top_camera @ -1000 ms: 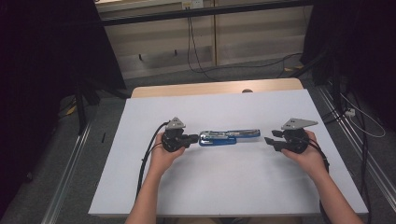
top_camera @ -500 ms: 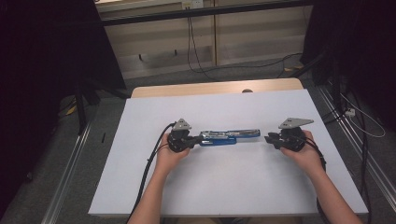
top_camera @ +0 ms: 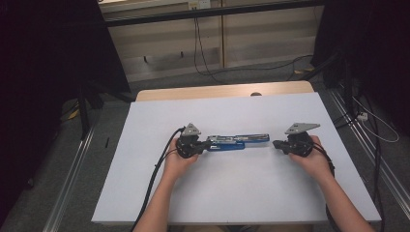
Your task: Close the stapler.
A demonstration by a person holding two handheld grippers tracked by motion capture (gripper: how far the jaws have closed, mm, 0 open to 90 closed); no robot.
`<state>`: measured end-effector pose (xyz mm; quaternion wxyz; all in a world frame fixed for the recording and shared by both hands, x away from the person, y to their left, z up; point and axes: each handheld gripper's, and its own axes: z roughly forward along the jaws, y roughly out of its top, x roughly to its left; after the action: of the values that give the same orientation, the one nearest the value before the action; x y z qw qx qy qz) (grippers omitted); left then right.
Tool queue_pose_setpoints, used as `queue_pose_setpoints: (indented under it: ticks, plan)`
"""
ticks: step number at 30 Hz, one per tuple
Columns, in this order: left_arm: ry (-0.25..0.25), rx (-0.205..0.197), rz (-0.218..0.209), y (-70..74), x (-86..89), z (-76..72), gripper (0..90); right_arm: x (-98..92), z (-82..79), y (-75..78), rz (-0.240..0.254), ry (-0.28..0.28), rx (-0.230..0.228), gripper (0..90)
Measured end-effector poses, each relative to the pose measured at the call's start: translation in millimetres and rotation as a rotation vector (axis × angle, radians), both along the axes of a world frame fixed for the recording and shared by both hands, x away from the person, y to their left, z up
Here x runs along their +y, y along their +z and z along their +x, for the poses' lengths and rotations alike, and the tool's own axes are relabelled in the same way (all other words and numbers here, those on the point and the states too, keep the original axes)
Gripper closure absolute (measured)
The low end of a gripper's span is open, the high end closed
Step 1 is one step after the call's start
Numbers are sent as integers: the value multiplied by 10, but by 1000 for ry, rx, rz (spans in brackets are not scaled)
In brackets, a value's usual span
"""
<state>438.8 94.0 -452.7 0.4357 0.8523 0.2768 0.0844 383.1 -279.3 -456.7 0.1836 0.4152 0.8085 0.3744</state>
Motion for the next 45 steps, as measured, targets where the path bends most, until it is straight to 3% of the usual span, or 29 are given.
queue_pose_setpoints:
  ticks: [11, 24, 45]
  plan:
    - [-11, -18, 9, -19, -23, 4, 900, 52, 52, -21, -1, 0, 0, 900]
    - [-14, -10, 1, -25, -22, 8, 900, 121, 93, -47, 7, 10, 6, 900]
    - [-17, -10, -3, -28, -19, 6, 900, 217, 140, 50, 59, 16, -55, 900]
